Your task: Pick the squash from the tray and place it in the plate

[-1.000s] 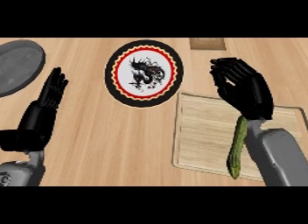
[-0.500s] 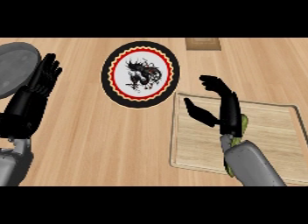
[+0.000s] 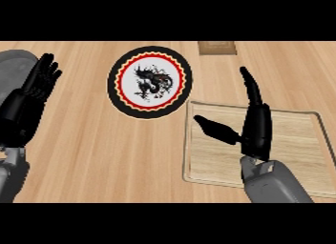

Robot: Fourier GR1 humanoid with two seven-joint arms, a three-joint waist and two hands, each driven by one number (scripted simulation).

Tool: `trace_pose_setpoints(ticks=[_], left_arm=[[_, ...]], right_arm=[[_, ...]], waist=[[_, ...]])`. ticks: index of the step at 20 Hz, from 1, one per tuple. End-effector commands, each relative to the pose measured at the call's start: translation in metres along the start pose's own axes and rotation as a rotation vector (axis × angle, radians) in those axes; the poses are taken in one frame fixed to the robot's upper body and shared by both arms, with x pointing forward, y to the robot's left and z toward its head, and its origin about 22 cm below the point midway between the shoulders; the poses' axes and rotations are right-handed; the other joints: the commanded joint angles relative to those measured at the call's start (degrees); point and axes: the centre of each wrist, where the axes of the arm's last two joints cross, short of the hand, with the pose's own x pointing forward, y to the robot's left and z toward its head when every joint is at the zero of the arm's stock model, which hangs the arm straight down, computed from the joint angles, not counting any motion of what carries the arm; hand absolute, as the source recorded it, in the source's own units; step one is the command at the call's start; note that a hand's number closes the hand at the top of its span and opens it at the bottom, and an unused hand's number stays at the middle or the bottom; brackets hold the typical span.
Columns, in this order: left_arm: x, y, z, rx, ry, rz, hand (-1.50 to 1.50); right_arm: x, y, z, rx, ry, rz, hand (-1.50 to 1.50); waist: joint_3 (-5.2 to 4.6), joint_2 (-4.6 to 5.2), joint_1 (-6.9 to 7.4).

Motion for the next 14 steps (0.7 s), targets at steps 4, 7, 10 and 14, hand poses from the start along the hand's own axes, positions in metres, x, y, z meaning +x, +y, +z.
trace_pose_setpoints(ticks=[4,7,10,14], left_arm=[[-0.011,-0.004,0.003,0.004,0.019,-0.003,0.0],[-0.003,0.01,0.002,0.009,0.031,-0.013,0.0],[-0.002,0.004,0.0,0.004,0.012,-0.012,0.0],[0.0,0.004,-0.005,0.003,-0.004,-0.014,0.0]], right_arm=[[0.017,-0.031,-0.018,0.145,0.221,0.366,-1.5],[0.024,-0.047,-0.033,0.227,0.351,0.544,-1.5],[0.048,-0.046,-0.032,0.343,0.455,0.634,-1.5],[0.059,-0.051,-0.035,0.511,0.581,0.684,-1.5]], waist=[[-0.25,-0.27,-1.06],[-0.27,-0.36,-0.48],[-0.26,-0.36,-0.09],[-0.13,-0.1,-0.43]])
